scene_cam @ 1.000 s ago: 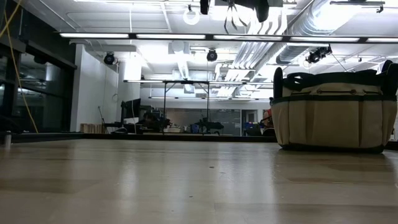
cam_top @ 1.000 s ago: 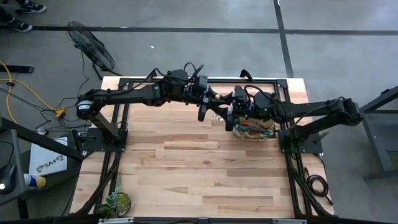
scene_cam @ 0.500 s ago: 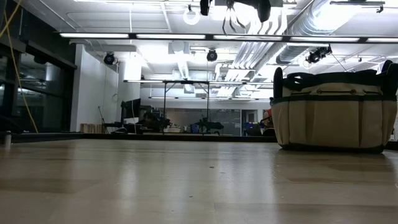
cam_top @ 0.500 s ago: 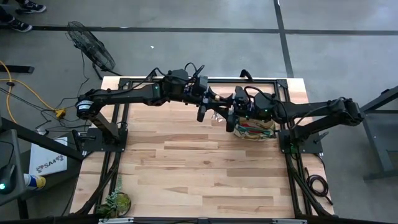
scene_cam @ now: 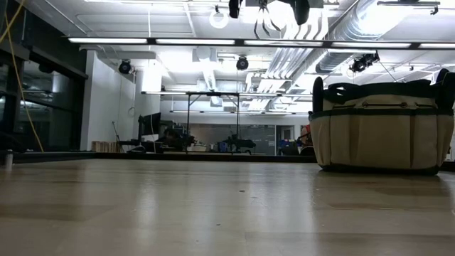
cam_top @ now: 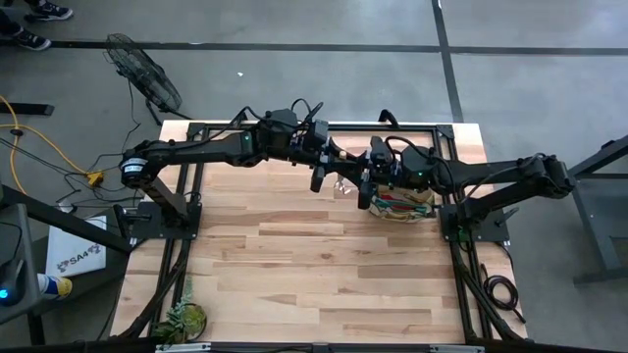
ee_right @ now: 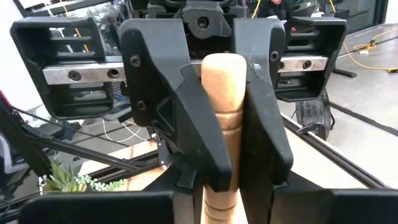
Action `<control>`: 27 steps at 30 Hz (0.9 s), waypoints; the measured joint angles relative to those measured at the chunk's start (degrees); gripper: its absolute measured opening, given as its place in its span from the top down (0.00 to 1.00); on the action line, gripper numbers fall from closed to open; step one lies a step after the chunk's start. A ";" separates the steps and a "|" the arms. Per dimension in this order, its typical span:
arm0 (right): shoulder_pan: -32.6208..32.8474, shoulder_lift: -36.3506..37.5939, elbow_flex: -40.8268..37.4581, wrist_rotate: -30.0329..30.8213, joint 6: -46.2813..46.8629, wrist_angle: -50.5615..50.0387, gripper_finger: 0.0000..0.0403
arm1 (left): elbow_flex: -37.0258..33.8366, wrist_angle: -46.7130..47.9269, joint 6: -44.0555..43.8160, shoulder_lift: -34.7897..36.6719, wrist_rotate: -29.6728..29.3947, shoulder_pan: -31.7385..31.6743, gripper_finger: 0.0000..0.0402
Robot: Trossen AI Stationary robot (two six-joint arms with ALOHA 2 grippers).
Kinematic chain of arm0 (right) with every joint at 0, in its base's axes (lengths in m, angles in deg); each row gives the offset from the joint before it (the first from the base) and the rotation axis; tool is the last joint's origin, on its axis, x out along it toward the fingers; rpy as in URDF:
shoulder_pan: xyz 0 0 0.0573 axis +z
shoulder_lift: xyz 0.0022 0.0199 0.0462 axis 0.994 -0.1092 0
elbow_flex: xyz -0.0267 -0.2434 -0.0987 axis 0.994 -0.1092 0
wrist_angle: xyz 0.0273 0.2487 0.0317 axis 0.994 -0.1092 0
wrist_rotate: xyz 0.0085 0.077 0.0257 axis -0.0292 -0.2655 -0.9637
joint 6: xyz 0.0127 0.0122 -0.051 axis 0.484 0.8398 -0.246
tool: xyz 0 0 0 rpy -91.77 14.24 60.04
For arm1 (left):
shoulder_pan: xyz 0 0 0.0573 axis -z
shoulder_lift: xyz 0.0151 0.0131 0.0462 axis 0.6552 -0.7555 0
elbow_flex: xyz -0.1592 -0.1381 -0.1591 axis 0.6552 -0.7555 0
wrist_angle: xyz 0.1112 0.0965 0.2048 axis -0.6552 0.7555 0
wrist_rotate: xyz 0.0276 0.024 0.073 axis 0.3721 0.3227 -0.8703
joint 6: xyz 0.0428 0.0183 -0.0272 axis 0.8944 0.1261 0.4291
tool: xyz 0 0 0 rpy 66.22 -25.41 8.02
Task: Pick & Place Garden tools in Gardening bag
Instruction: Put the hand rake into the gardening bag
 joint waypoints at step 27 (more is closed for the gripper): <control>1.30 6.88 0.11 2.52 3.52 -13.06 0.85 | -0.02 2.76 -1.13 1.15 0.94 0.07 0.54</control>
